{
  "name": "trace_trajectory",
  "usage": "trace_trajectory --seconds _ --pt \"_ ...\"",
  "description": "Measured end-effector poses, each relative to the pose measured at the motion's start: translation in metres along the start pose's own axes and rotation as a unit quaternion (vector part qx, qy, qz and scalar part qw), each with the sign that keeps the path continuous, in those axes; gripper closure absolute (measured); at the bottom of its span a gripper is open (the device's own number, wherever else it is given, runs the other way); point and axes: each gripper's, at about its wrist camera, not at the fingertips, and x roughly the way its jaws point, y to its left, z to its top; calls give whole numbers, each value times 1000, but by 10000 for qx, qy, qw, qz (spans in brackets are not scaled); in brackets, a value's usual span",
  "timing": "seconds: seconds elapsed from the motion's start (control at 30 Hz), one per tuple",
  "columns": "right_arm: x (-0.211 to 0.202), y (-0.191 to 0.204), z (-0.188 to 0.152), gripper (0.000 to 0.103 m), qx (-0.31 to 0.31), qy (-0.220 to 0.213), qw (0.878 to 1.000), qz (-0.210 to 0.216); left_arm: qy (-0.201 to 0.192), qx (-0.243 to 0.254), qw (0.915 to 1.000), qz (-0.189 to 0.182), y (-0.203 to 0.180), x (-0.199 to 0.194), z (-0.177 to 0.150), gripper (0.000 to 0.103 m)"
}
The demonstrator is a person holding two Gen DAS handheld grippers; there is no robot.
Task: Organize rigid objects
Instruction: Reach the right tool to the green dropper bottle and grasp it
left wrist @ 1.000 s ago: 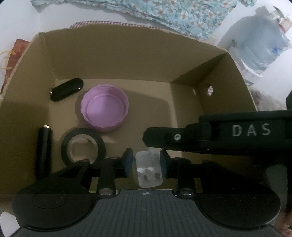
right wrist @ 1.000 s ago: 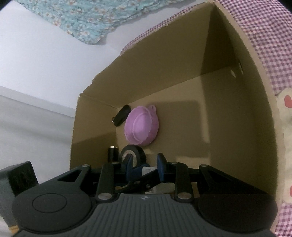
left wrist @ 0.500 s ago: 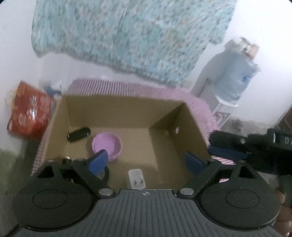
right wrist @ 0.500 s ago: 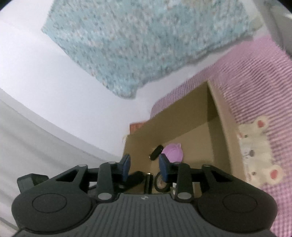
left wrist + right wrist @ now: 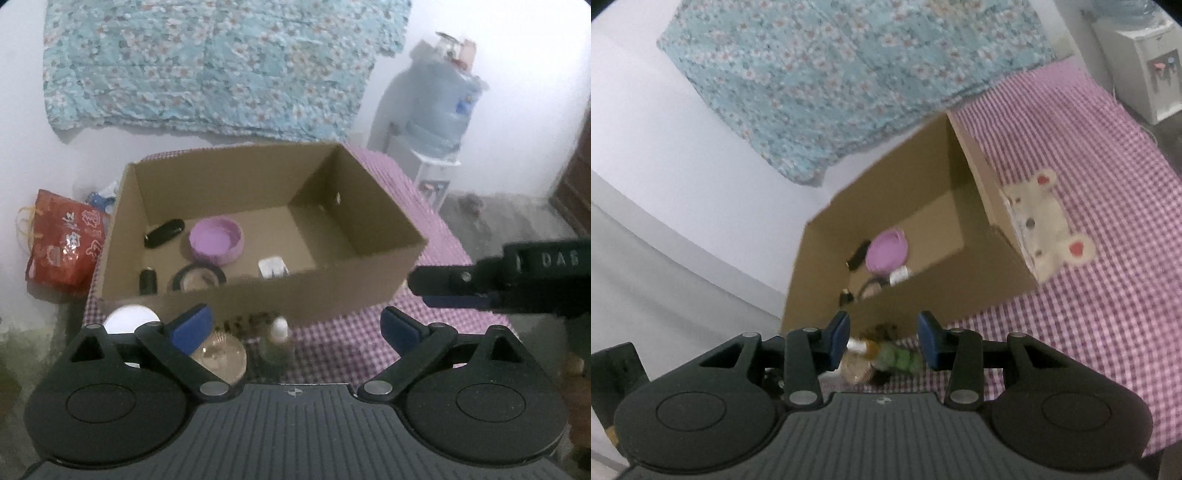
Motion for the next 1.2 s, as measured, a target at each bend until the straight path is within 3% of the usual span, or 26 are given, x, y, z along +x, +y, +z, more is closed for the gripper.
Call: trace_trajectory --seconds 0.3,0.53,0.87,1.2 --pt "21 16 -9 59 -364 304 9988 -117 -85 516 9982 287 -12 15 -25 6" --pt "42 26 -17 59 -713 502 9959 -229 -213 930 9935 621 -21 30 -43 14" --pt "66 42 -18 59 -1351 716 9877 -332 -321 789 9943 637 -15 47 -43 33" --pt "91 53 -18 65 -1800 962 9786 -241 -141 677 9960 564 -3 66 -44 47"
